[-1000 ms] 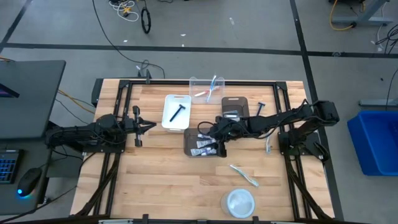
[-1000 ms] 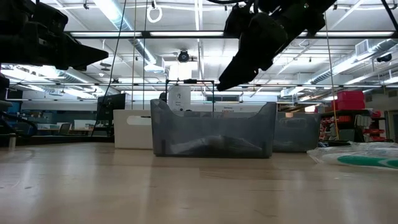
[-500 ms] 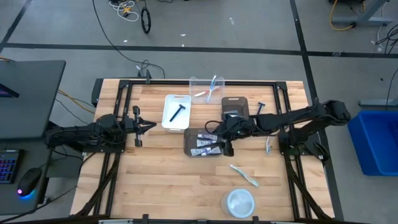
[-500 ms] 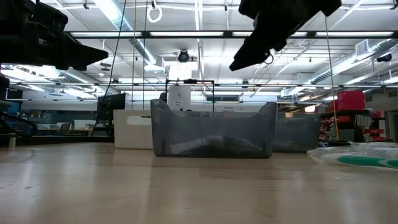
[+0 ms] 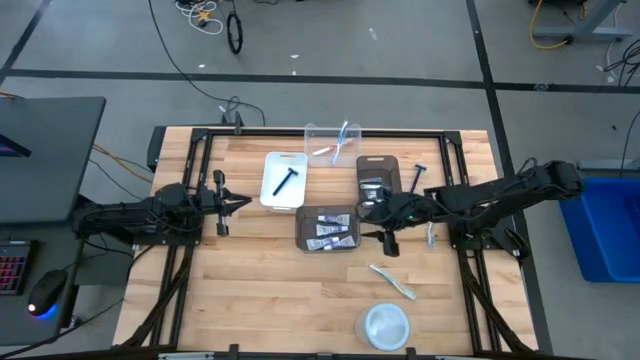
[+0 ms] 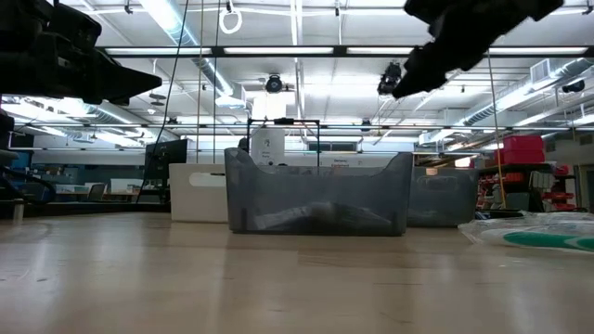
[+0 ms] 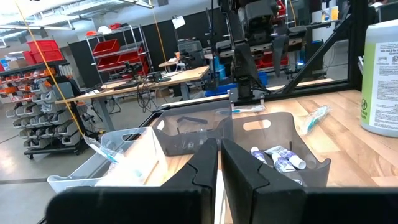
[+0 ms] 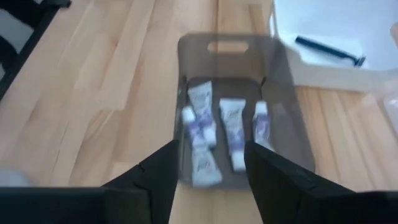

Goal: Pick & Place Travel size toiletries
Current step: Put the green toothbrush into the transparent bin

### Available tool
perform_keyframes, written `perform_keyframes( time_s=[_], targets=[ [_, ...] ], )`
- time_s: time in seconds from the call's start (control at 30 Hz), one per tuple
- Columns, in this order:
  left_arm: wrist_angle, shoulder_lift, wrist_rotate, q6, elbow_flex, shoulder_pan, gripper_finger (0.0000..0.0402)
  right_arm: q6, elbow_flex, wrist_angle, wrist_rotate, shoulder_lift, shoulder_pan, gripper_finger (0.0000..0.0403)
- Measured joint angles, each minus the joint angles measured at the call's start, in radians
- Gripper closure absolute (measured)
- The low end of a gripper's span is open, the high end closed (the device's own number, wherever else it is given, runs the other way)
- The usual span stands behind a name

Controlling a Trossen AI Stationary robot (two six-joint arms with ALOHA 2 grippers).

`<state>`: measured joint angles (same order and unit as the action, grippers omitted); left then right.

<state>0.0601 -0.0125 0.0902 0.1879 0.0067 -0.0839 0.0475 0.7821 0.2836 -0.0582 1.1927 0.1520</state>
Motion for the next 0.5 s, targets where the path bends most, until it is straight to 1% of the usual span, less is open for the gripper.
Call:
perform_keyframes(
  time_s=[0.2,0.5],
  targets=[
    [0.0,0.0,0.0,0.0,0.0,0.0,0.0374,0.006,-0.064,0.079,0.003,-0.089,0.04,0.0228],
    [0.0,0.0,0.0,0.0,0.0,0.0,0.0374,0.148,-0.163,0.148,0.011,-0.176,0.114,0.0232]
  ],
)
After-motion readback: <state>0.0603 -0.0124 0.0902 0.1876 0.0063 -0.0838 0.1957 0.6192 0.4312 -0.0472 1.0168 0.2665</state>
